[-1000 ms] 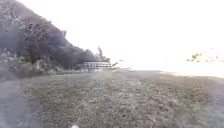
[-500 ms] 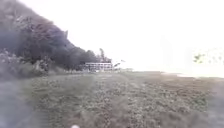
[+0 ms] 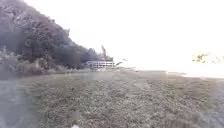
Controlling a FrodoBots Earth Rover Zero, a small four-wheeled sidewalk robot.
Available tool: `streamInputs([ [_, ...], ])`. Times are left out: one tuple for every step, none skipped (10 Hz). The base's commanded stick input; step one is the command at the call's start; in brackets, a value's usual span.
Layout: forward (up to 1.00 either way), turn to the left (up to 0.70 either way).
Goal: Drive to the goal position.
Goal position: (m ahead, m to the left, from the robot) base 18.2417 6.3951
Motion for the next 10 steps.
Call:
streamInputs([
  [0.45,0.0],
  [0.45,0.0],
  [0.45,0.0],
  [0.45,0.0],
  [0.45,0.0],
  [0.45,0.0],
  [0.45,0.0],
  [0.45,0.0],
  [0.45,0.0],
  [0.45,0.0],
])
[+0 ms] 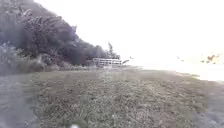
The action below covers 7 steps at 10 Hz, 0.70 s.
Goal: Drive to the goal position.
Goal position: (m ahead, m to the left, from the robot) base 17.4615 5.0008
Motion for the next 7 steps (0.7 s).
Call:
streamInputs([
  [0.45,0.0],
  [0.45,0.0],
  [0.45,0.0],
  [0.45,0.0],
  [0.45,0.0],
  [0.45,0.0],
  [0.45,0.0],
])
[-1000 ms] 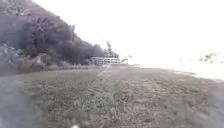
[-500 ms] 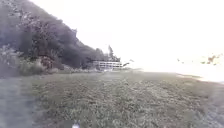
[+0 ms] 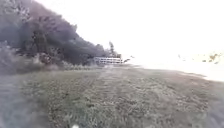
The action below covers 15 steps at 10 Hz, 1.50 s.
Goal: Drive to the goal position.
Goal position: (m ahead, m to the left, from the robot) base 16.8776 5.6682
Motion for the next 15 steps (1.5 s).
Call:
streamInputs([
  [0.02,0.0],
  [0.22,0.0],
  [0.43,0.0],
  [0.45,0.0],
  [0.45,0.0],
  [0.45,0.0],
  [0.45,0.0],
  [0.45,0.0],
  [0.45,0.0],
  [0.45,0.0],
  [0.45,0.0],
  [0.45,0.0],
  [0.45,0.0],
  [0.45,0.0],
  [0.3,0.0],
])
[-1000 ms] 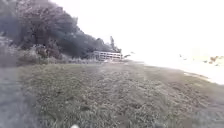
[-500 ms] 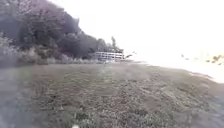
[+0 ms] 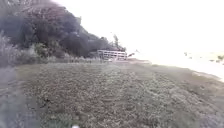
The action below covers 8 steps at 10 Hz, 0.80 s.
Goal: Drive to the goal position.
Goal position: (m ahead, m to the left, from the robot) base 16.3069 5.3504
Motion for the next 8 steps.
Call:
streamInputs([
  [0.12,0.0],
  [0.45,0.0],
  [0.45,0.0],
  [0.45,-0.05],
  [0.45,-0.14],
  [0.45,-0.24],
  [0.45,-0.27],
  [0.45,-0.27],
])
